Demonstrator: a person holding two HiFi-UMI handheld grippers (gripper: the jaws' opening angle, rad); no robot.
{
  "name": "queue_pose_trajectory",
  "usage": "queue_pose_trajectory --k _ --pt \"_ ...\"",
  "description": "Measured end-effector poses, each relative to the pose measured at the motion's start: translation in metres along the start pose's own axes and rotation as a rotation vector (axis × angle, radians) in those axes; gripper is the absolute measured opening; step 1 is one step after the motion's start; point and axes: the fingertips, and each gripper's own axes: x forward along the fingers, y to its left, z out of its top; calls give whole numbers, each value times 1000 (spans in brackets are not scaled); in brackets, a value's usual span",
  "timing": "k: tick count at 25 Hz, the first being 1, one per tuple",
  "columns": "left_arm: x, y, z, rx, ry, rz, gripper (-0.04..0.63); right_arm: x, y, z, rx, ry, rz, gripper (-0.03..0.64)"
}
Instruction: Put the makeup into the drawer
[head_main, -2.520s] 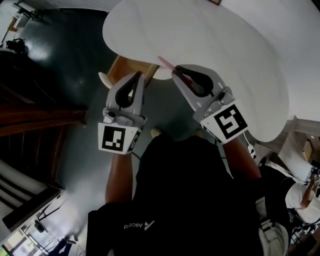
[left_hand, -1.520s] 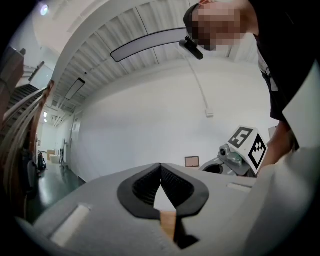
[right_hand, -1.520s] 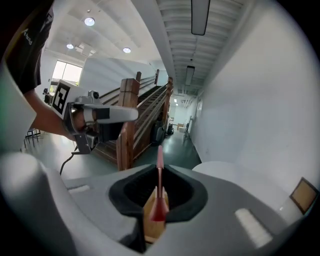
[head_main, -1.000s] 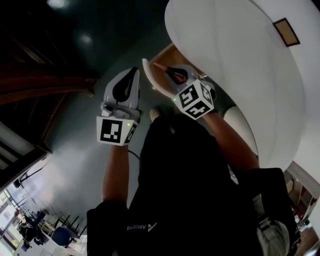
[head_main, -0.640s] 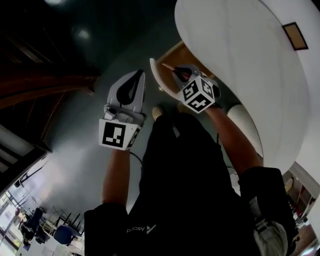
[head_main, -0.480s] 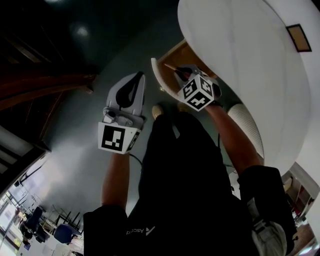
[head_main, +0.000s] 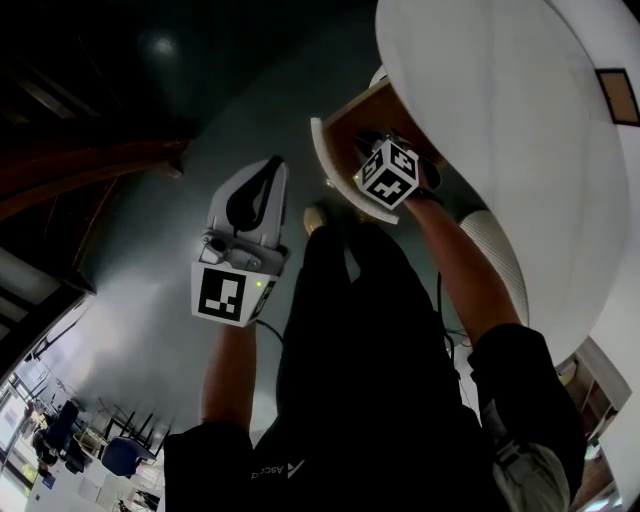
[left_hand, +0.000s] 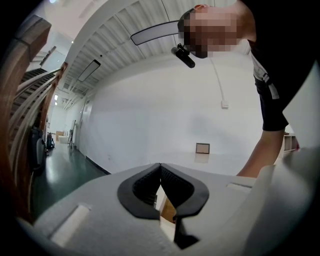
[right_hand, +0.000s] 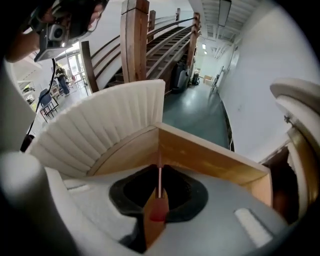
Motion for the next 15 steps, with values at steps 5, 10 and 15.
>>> queue_pose_trajectory --k 5,10,15 --pt "-3 10 -13 -18 14 18 9 31 0 -9 -21 55 33 51" --pt "-4 16 -20 -25 15 28 9 47 2 -15 -25 80 54 51" --pt "-4 20 -26 -30 25 34 9 54 2 -18 -7 92 68 52"
